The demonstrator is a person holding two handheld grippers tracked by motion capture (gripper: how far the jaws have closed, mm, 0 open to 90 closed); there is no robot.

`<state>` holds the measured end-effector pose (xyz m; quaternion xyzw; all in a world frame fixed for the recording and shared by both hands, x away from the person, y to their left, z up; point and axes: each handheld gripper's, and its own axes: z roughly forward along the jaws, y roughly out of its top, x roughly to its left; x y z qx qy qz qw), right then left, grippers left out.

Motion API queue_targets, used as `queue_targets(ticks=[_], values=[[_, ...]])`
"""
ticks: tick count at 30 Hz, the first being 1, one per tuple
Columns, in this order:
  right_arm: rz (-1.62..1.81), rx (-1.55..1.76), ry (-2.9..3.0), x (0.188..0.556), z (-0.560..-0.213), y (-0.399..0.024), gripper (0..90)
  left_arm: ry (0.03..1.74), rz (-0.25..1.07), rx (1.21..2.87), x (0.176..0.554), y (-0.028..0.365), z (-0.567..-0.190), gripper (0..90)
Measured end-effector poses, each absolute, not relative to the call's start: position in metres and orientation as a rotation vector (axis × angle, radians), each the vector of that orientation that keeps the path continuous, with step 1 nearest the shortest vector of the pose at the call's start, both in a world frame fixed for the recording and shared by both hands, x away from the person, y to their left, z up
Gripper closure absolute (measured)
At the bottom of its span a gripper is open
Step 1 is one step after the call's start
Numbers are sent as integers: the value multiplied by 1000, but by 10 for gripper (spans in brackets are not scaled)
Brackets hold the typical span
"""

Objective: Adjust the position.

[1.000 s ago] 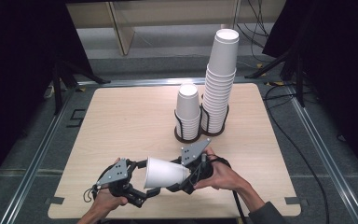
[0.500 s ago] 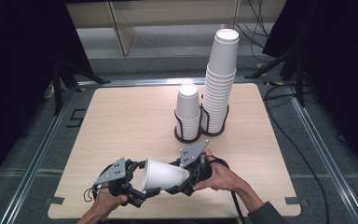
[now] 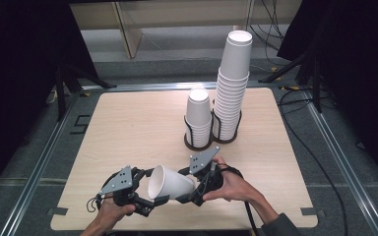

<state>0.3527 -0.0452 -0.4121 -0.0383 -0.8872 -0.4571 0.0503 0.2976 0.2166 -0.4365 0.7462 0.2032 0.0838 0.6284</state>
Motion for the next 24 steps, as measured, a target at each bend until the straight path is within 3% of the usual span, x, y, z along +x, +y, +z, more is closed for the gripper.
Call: queue_targets(ticks=[17, 24], values=[[-1287, -114, -3029, 335, -411, -24, 160, 572, 270, 1805, 295, 212, -433, 85], [-1276, -112, -3004, 334, -418, -18, 210, 589, 256, 1800, 295, 213, -431, 77]])
